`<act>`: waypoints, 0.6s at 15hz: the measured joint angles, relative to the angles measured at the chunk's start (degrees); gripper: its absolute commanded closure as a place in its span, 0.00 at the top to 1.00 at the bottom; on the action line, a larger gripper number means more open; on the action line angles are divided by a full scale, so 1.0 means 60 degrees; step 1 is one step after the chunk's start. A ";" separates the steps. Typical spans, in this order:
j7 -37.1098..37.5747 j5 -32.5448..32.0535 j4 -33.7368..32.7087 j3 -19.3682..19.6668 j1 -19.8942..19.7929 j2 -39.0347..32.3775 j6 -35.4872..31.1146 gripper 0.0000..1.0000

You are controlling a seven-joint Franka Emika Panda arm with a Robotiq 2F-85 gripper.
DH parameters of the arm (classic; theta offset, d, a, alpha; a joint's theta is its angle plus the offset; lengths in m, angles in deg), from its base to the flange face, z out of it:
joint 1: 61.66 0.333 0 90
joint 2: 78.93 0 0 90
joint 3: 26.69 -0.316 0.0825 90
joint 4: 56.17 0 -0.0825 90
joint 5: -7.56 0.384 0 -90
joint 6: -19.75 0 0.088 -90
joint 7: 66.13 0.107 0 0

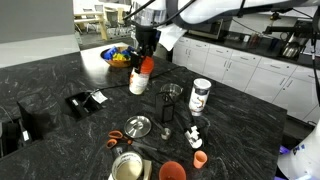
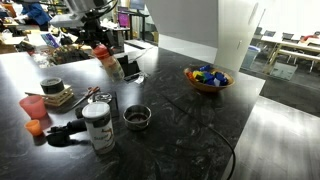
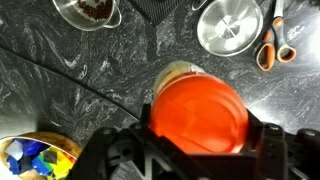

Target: Move the orange and white bottle to the center of the counter

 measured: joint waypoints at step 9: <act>0.0000 0.0449 -0.0099 0.0342 0.0051 -0.1206 -0.0009 0.56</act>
